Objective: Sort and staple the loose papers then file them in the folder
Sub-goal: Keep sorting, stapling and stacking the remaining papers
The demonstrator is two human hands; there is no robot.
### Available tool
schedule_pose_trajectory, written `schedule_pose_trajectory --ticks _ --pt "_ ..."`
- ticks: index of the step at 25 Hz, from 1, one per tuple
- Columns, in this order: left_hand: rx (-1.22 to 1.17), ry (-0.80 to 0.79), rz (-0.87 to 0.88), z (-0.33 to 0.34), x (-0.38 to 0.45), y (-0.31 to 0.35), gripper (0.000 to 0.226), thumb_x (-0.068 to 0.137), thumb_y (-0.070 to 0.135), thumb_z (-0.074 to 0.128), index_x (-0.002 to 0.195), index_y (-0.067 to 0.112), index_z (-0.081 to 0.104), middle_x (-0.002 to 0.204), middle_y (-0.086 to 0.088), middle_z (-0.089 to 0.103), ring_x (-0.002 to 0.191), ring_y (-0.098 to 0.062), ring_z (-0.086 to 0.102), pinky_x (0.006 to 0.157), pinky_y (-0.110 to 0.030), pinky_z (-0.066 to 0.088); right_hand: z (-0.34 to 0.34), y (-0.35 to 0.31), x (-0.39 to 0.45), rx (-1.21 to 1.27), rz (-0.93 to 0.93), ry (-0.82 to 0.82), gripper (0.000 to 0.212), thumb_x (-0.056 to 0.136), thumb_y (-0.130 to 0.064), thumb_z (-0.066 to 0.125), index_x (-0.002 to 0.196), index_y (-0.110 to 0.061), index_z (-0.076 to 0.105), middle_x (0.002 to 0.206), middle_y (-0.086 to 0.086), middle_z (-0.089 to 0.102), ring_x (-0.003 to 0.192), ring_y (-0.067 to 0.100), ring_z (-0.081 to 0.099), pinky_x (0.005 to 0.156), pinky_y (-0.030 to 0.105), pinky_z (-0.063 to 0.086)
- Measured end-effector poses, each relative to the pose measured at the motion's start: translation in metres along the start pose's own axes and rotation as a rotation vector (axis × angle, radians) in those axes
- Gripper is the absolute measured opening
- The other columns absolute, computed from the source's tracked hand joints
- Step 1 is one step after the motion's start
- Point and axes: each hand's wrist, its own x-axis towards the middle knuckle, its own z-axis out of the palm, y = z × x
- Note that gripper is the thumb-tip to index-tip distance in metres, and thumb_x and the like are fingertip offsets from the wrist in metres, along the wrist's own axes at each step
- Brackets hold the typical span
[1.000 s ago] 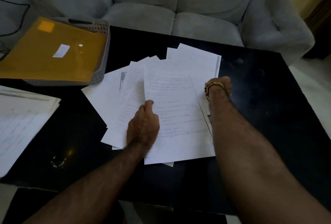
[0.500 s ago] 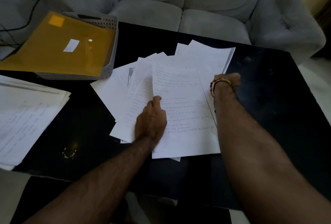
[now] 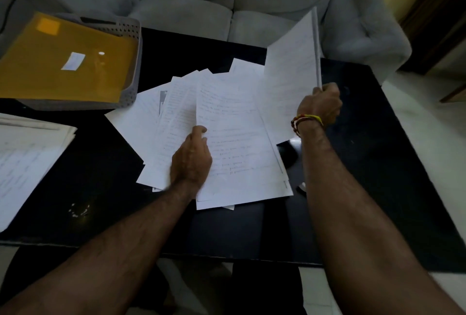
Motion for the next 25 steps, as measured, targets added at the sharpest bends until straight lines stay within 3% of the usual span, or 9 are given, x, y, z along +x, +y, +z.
schedule_pose_trajectory --ticks 3,5,8,12,14,18,21,25 --pt "-0.098 0.019 -0.006 -0.004 0.000 -0.002 0.023 0.100 0.017 0.040 0.121 0.019 0.048 0.105 -0.008 0.066 0.091 -0.026 0.061 0.073 -0.034 0.048 -0.036 -0.020 0.013 0.065 -0.042 0.055 0.016 0.097 -0.017 0.051 0.103 -0.013 0.065 0.101 0.003 0.069 0.093 0.016 0.063 0.050 0.000 0.032" --pt "-0.208 0.049 -0.014 -0.007 0.000 -0.006 0.022 0.100 0.014 0.040 0.119 0.019 0.050 0.108 -0.010 0.066 0.096 -0.028 0.061 0.078 -0.034 0.051 -0.057 -0.034 0.019 0.189 -0.046 0.091 0.016 0.096 -0.016 0.054 0.102 -0.008 0.067 0.096 0.001 0.067 0.085 0.009 0.058 0.051 -0.004 0.034" --pt "-0.313 0.148 -0.017 -0.015 -0.007 -0.014 0.023 0.096 0.006 0.045 0.115 0.015 0.054 0.108 -0.010 0.066 0.100 -0.028 0.061 0.083 -0.028 0.047 -0.072 -0.043 0.008 0.322 -0.029 0.077 0.013 0.092 -0.015 0.062 0.097 -0.006 0.069 0.087 0.001 0.066 0.078 0.009 0.057 0.064 0.010 0.048" --pt "-0.292 0.213 -0.025 -0.046 -0.015 -0.036 0.027 0.090 -0.002 0.052 0.113 0.010 0.060 0.108 -0.013 0.067 0.099 -0.030 0.062 0.084 -0.025 0.044 -0.073 -0.043 -0.015 0.379 -0.027 -0.062 0.008 0.089 -0.014 0.065 0.090 -0.007 0.068 0.076 -0.005 0.059 0.067 0.004 0.053 0.050 0.005 0.039" --pt "-0.287 0.208 -0.075 -0.066 -0.015 -0.054 0.031 0.089 -0.003 0.053 0.116 0.011 0.060 0.112 -0.013 0.066 0.103 -0.030 0.060 0.087 -0.027 0.044 -0.058 -0.038 -0.035 0.398 -0.028 -0.228 0.009 0.084 -0.009 0.066 0.080 -0.001 0.068 0.065 -0.002 0.056 0.057 0.005 0.048 0.052 0.018 0.041" --pt "-0.283 0.240 -0.183 -0.086 -0.023 -0.091 0.037 0.084 0.000 0.054 0.120 0.010 0.058 0.120 -0.012 0.063 0.109 -0.030 0.058 0.092 -0.025 0.042 -0.009 -0.002 -0.111 0.144 -0.034 -0.688 0.035 0.081 -0.014 0.071 0.051 -0.011 0.053 0.037 -0.010 0.043 0.042 0.000 0.038 0.047 0.020 0.034" --pt "-0.342 0.199 -0.276 -0.083 -0.021 -0.097 0.032 0.086 0.015 0.054 0.118 0.011 0.060 0.115 -0.011 0.066 0.105 -0.028 0.060 0.082 -0.023 0.042 0.016 0.033 -0.158 -0.057 -0.059 -0.827 0.031 0.078 -0.024 0.073 0.057 -0.006 0.059 0.048 -0.004 0.047 0.054 0.013 0.047 0.051 0.025 0.035" --pt "-0.486 0.272 -0.399 -0.083 -0.015 -0.078 0.034 0.099 0.032 0.044 0.102 0.005 0.066 0.091 -0.002 0.064 0.085 -0.017 0.057 0.064 -0.018 0.036 0.025 0.039 -0.171 -0.238 -0.086 -0.851 0.021 0.075 -0.023 0.071 0.061 -0.011 0.060 0.058 0.002 0.050 0.058 0.019 0.049 0.056 0.025 0.037"
